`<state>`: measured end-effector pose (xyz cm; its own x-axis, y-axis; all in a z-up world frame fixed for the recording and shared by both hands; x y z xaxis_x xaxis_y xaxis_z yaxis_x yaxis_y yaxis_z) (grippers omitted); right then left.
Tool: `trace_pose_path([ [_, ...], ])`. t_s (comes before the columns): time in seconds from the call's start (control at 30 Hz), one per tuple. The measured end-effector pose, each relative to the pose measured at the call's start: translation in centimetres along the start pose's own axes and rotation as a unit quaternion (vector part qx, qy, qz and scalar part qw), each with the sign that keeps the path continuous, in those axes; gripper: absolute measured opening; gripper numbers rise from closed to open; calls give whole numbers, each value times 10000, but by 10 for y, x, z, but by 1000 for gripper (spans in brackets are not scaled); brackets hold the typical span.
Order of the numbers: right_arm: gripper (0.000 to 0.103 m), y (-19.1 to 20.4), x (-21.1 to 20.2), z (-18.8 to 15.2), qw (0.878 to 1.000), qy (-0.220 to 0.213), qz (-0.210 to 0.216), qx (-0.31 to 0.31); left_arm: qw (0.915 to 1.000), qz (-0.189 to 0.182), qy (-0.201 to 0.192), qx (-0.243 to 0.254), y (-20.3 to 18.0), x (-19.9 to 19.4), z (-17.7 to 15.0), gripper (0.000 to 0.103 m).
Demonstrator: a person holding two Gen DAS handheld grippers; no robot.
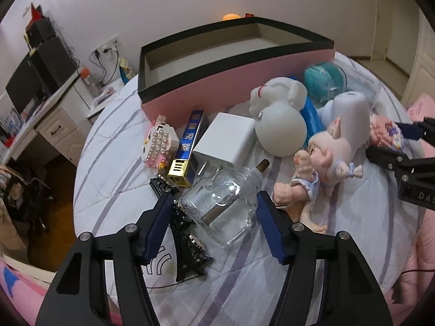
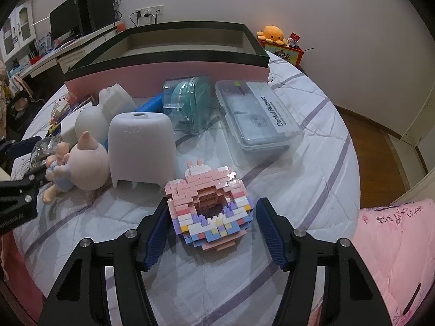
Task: Organize rigid objects
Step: 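Grasp the clear glass bottle with the left tool while the right tool grasps the block donut, then lift the bottle with the left tool while the right tool lifts the donut over the box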
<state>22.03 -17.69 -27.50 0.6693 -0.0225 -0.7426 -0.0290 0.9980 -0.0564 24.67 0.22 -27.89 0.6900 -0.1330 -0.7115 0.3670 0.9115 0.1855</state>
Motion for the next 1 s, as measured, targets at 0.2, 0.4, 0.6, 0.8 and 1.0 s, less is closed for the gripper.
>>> trace_pose_path([
  [0.2, 64, -2, -1, -1, 10000, 5, 8, 5, 9997, -12, 16, -239, 0, 1, 3, 70],
  [0.4, 62, -2, -2, -3, 9999, -22, 85, 53, 9996, -217, -96, -140, -11, -4, 2, 55],
  [0.6, 62, -2, 0, -1, 9998, -77, 143, 68, 9996, -135, -22, -241, -10, 10, 6, 56],
  [0.8, 56, -2, -1, -2, 9999, -108, 105, 83, 9984, -189, -10, -530, -8, 12, 7, 54],
  [1.0, 56, -3, -2, -1, 9999, -34, 41, 86, 9988, -25, 5, -489, -11, 8, 6, 54],
])
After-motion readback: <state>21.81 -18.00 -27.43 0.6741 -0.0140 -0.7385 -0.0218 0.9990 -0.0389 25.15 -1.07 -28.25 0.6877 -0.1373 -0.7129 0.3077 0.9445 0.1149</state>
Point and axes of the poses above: each gripper's, at about its wrist camera, not at the fingertips, and x roughly the way its jaws point, y to its left, z to its top, the point moved 10 cm from there along x, roughly the way its jaws point, and after that the axes turned 7 degrees about -y, right-handed, at the moved point
